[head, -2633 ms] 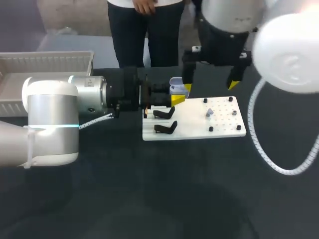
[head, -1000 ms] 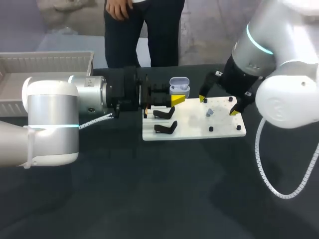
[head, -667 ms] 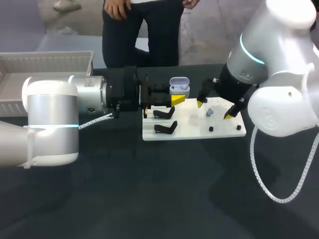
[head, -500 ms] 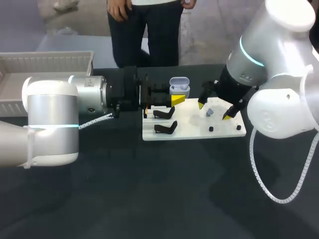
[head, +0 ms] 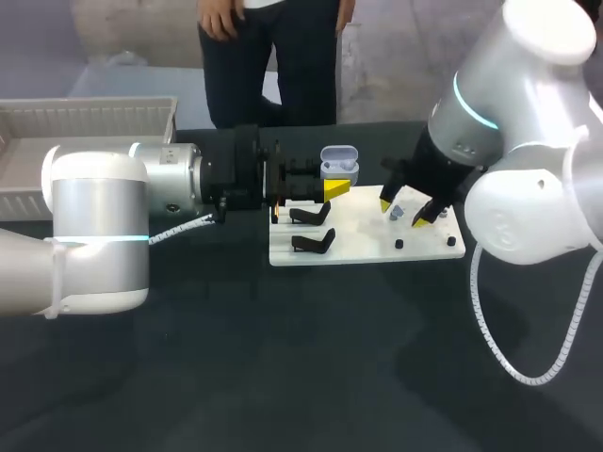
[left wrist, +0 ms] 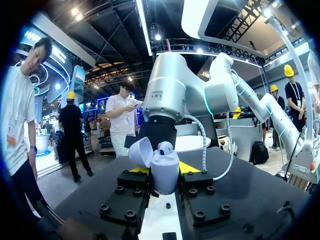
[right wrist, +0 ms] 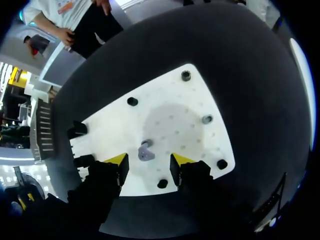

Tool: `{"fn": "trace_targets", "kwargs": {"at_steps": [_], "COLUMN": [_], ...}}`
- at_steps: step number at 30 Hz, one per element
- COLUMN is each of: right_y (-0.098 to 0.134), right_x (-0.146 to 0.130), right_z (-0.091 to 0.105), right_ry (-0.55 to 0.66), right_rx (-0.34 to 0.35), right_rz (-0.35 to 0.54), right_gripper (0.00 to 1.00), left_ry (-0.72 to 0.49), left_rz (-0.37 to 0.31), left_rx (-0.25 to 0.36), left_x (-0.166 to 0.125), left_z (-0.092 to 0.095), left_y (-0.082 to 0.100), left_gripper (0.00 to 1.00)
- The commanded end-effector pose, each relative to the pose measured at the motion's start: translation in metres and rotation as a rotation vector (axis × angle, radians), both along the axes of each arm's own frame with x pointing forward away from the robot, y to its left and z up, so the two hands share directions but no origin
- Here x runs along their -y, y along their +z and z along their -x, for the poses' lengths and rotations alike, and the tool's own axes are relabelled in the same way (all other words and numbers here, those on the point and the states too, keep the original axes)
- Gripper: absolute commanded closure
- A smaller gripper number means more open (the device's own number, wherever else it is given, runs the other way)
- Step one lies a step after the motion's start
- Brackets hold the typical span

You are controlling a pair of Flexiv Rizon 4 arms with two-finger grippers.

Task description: Pick up each earbud case from the left stands, insert the matching earbuds, close the lid, and place the case in the box.

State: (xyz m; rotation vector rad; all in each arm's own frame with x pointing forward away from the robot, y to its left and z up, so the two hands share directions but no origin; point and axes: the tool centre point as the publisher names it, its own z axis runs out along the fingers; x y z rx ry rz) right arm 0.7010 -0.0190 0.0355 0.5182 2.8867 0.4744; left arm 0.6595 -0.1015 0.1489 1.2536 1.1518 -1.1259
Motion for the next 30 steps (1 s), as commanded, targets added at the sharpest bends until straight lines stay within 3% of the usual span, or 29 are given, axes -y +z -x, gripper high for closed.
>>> {"fn": "trace_targets", "kwargs": {"at_steps": [1, 30], "right_y": [-0.0032, -0.0053], "right_x": [-0.0016, -0.0051], "right_z": [-0.0035, -0.0048], "right_ry": [0.003, 0.005], "right_rx": [-0.011, -0.018], "right_rz": [-0.009, -0.015], "right_gripper": [0.5, 0.65], "left_ry": [0.005, 0.005], "left_rz": [0.004, 0.004], "left_rx": [0.004, 0.004], "left_x": [0.0003, 0.0003], "left_z": [0.0011, 0.0011], "left_y": [-0.001, -0.001], "left_gripper": [1.0, 1.0]}}
